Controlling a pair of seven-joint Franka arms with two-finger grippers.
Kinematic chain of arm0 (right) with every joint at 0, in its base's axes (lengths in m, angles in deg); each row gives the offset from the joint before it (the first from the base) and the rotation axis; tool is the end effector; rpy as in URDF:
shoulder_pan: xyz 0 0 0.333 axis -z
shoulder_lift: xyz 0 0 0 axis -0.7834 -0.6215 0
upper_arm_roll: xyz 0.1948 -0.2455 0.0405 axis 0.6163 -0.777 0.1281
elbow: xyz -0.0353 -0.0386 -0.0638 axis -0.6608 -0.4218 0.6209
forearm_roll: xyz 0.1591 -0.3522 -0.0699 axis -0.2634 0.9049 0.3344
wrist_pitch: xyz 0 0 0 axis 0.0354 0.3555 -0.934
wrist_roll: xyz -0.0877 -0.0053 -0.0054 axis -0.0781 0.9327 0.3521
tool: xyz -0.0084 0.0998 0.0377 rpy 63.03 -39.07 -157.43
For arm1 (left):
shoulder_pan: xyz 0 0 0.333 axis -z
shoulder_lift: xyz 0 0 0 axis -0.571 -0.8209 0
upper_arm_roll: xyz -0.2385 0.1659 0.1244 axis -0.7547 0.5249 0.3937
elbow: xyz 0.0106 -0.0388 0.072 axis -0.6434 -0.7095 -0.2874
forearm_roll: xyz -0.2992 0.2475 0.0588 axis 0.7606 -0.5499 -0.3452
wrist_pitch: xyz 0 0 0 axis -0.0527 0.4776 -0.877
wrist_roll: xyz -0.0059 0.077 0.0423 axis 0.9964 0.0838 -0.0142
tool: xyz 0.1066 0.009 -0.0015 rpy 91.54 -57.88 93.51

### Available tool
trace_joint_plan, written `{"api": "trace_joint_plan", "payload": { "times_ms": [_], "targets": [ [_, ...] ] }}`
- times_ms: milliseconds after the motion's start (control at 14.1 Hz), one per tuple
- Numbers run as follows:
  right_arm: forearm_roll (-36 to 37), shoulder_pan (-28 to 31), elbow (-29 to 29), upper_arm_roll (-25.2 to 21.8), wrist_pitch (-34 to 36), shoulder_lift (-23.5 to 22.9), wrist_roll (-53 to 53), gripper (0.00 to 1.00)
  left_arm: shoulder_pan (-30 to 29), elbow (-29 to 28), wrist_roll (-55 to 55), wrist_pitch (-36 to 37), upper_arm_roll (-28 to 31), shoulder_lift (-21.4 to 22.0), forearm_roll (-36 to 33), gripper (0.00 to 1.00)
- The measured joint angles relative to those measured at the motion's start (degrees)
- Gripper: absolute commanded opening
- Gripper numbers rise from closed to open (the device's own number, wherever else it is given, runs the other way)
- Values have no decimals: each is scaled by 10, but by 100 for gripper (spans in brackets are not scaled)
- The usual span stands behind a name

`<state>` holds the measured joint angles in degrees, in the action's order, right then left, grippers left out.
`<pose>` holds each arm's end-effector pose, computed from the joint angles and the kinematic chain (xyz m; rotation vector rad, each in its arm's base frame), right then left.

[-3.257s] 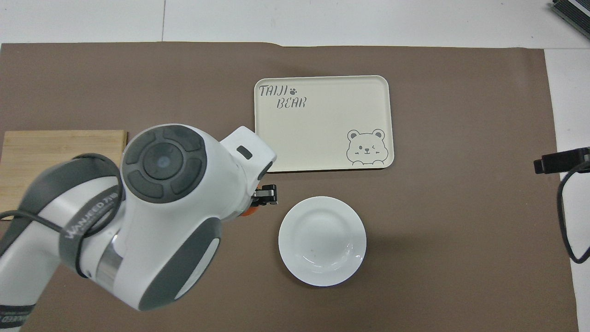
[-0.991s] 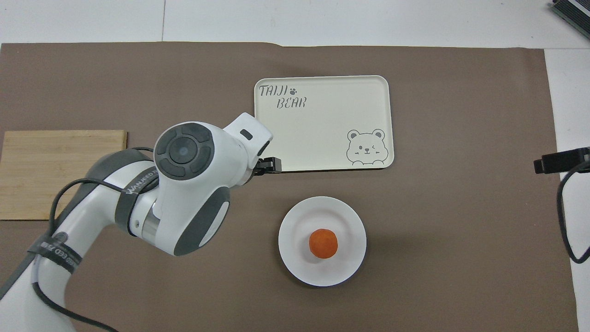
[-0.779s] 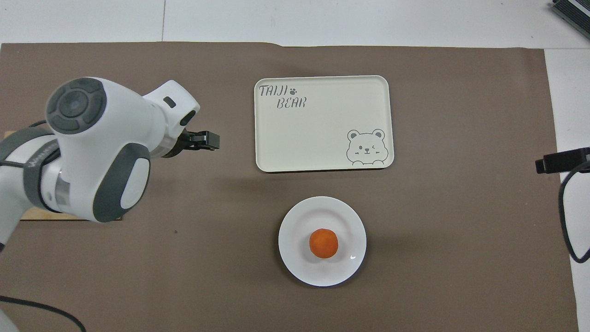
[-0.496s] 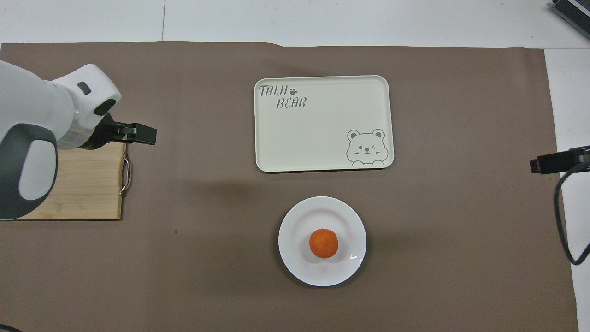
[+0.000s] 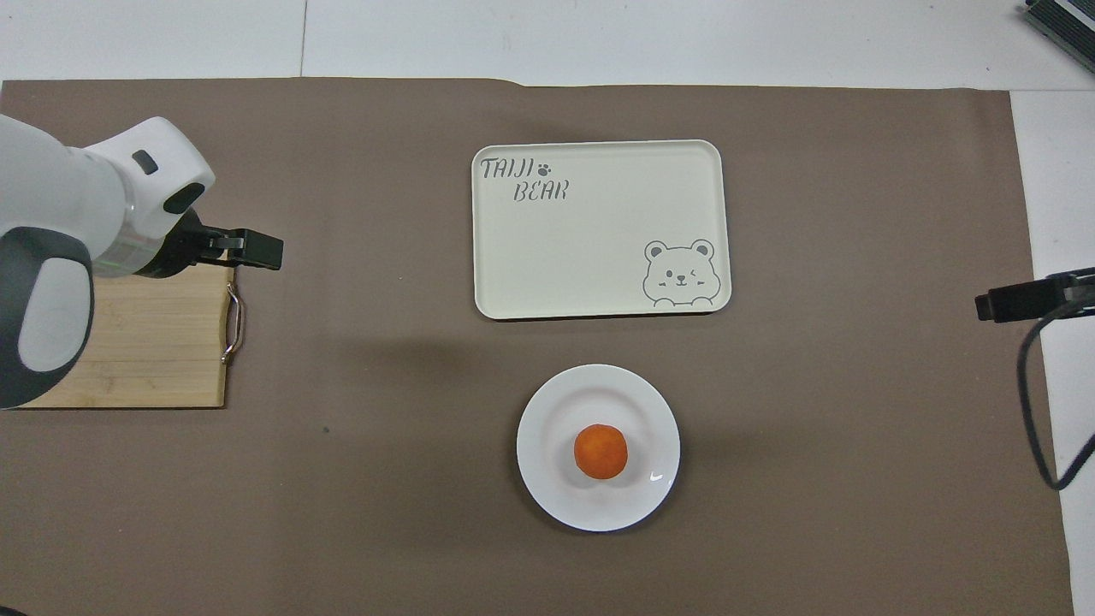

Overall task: Place orange and plate with both arms
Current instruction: 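Withdraw the left gripper to the cutting board while the right gripper reaches in, then move the right gripper down to the plate rim farthest from the orange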

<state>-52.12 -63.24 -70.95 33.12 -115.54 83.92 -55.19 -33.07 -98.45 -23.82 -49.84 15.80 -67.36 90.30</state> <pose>0.5524 0.0735 0.5308 -2.9366 -0.3190 -0.0181 0.5586 -0.0465 0.5817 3.0727 -0.2484 -0.0471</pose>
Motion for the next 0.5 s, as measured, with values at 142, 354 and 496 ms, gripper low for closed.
{"api": "trace_joint_plan", "payload": {
  "times_ms": [142,354,496],
  "targets": [
    [-63,-14,-19,1,-17,-25,-1,100,0,27,0,36,0,0,0,100],
    [-133,-42,-56,1,-69,-53,-4,100,0,36,0,44,1,-1,0,100],
    [-200,-53,-88,1,-92,-59,-15,100,-1,35,-3,44,4,-3,0,100]
  ]
}}
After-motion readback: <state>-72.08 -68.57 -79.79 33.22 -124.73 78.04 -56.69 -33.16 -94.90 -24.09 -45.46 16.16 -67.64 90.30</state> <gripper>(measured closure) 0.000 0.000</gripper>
